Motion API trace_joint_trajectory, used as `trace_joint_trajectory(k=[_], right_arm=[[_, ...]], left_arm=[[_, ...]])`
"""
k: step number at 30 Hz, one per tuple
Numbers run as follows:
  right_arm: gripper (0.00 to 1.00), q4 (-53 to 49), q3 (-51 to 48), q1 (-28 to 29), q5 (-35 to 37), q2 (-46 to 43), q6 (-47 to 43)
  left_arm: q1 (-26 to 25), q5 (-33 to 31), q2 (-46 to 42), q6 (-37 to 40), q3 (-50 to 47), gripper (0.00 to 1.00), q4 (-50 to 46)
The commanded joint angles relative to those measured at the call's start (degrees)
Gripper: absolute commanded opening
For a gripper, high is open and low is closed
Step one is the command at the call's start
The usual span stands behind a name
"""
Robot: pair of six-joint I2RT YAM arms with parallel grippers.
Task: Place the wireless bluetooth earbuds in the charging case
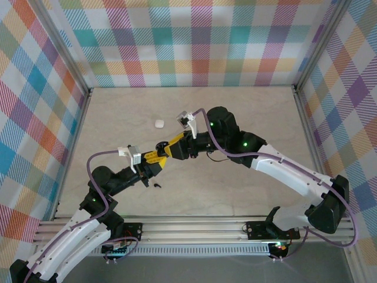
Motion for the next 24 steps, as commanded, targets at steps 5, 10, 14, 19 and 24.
trace_joint_trajectory(k=[5,10,14,19,24], right_arm=[[0.46,-2.5,2.9,-0.1,3.9,-0.3,-1.8],[0.48,-6.2,4.1,-0.2,8.3,-2.3,-3.5],[0.49,-6.9,3.7,-0.2,9.7,-4.1,-4.4],[0.49,-6.1,2.6,-0.2,8.5,-4.9,-3.1],[0.48,-5.4,1.4,-0.2,7.1,-5.0,-1.4]], left_arm=[[-0.8,1.5,-1.8,1.2,-0.1,0.00,1.6],[-0.8,0.9,-2.7,1.3,-0.4,0.00,1.3],[-0.8,0.8,-2.3,1.3,-0.3,0.00,1.1],[-0.8,1.0,-2.1,1.6,0.3,0.00,0.7],[-0.8,0.8,-2.1,1.7,0.3,0.00,0.0]])
